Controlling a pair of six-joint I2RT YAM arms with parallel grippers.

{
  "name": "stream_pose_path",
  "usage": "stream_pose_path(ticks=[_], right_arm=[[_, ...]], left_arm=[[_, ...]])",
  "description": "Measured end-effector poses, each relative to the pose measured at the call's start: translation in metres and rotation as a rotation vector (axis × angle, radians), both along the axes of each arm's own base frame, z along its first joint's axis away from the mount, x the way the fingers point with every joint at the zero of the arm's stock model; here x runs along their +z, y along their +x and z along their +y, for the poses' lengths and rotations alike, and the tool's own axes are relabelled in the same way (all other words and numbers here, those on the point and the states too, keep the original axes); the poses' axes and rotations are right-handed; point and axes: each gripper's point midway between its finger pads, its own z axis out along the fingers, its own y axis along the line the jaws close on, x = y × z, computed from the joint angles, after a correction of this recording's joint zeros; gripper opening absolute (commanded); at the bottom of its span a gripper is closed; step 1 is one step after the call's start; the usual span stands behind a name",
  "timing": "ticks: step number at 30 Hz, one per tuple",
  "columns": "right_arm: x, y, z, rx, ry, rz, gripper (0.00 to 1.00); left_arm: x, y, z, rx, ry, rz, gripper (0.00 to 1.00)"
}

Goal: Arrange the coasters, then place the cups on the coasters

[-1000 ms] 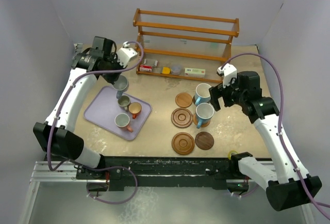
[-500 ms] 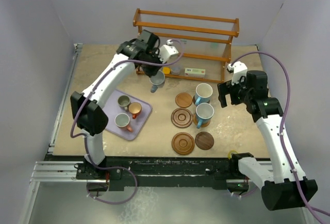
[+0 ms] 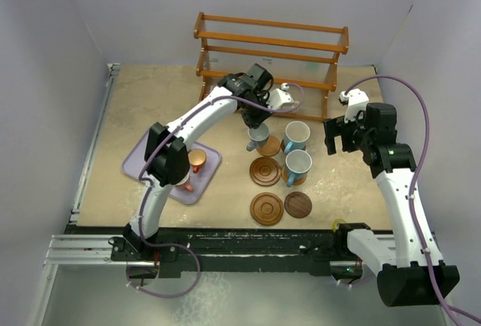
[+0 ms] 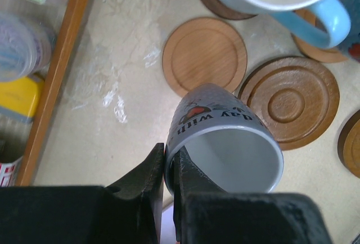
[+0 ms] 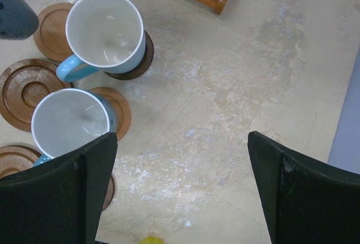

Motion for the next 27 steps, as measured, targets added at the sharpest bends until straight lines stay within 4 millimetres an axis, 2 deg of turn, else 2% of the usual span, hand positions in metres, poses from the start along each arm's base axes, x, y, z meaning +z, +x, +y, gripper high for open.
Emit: stream_pose_path(ticks=[8,16,27], right_arm=[[0.000,0.000,0.001,0.004,0.004,0.001,1.00],[-0.001,0.000,0.003,0.015,0.014,0.002,1.00],[-0.001,0.000,0.003,0.014,0.016,0.003,1.00]], left_arm=[[-0.008,0.004,-0.027,-0.037,-0.023,-0.003,0.03],[-0.027,0.009,-0.032,-0.040,-0.010,0.020,0.03],[-0.041,0.007,-0.033,-0.043,0.010,0.055,0.03]])
